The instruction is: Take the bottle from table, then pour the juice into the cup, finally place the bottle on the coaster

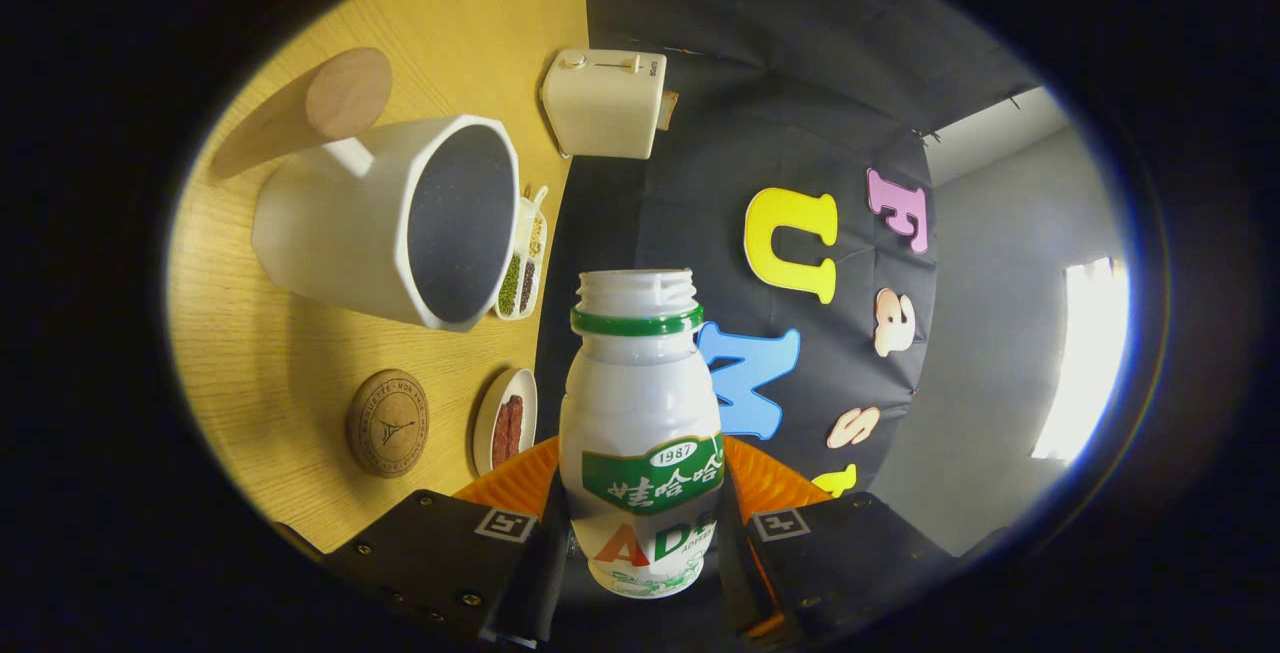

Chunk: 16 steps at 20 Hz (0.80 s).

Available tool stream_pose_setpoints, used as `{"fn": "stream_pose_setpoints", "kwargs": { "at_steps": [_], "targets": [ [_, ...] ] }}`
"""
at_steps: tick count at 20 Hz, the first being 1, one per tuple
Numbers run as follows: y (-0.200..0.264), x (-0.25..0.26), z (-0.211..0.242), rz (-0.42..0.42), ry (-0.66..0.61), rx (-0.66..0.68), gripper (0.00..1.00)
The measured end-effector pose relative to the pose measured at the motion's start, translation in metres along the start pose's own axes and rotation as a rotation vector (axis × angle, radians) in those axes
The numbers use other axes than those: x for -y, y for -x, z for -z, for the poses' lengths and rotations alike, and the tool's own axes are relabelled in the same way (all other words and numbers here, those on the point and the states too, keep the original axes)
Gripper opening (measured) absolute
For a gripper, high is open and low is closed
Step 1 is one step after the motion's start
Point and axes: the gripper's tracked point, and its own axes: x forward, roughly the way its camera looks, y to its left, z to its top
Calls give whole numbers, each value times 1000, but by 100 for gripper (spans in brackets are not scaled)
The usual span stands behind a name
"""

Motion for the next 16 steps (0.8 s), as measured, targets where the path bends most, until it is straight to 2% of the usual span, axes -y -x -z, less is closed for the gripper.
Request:
{"fn": "stream_pose_setpoints", "kwargs": {
  "at_steps": [16],
  "targets": [
    [-3, 2, 3, 2, 20, 2, 64]
  ]
}}
